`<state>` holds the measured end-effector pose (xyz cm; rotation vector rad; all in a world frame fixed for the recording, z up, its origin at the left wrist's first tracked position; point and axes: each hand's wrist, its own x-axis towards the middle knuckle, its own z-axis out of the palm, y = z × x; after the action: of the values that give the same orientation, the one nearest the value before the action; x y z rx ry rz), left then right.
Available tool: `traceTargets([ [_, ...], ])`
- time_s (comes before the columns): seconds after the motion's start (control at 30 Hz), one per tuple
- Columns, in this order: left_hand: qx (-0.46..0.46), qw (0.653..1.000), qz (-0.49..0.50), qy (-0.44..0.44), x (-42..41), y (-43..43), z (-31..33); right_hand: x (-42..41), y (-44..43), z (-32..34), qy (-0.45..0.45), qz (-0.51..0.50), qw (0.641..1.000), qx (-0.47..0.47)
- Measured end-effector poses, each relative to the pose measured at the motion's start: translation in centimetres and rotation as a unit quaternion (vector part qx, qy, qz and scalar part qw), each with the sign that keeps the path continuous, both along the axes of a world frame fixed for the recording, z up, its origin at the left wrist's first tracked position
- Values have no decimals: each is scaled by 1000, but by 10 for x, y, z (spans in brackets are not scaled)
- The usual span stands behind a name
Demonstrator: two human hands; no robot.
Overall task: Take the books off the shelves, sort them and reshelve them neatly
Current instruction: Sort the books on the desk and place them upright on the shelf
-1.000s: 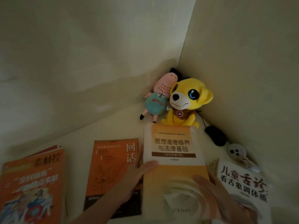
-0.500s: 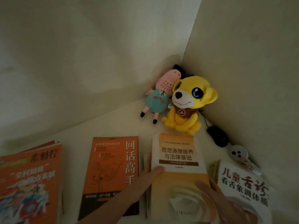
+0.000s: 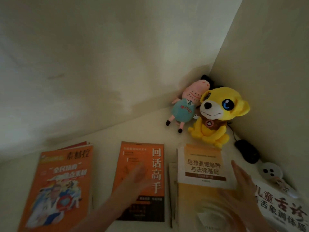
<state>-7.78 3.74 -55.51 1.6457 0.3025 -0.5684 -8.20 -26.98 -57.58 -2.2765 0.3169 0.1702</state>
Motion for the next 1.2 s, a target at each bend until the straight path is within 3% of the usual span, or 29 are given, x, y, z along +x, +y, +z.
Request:
traceTargets([
  [0.1,98,986,117,-60,-13,66,-7,13,64,11,-79,100,991,43],
  [0.17,175,967,174,-56,-24,114,-16,16,117,10,-76,187,973,110],
  [0.27,220,955,198,-17,-41,176,-29,14,196,-4,14,283,941,182],
  [0.37,217,949,227,29,-58,221,-43,13,265,-18,126,315,912,229],
  [0.43,266,941,206,35,-64,243,-62,12,298,-28,184,310,900,246],
  [0.53,339,923,177,25,-66,249,-51,8,335,-34,154,357,908,158],
  [0.63,307,926,217,29,-63,257,-51,10,369,-52,92,312,926,192],
  [0.73,235,938,240,80,-60,261,-61,16,393,-81,157,274,923,219],
  [0.93,144,950,235,148,-50,276,-78,17,415,-121,211,247,934,149],
  [1.07,175,931,273,165,-39,287,-89,35,417,-173,222,203,943,140],
  [1.2,171,922,308,164,-33,305,-104,44,412,-136,284,172,929,161],
])
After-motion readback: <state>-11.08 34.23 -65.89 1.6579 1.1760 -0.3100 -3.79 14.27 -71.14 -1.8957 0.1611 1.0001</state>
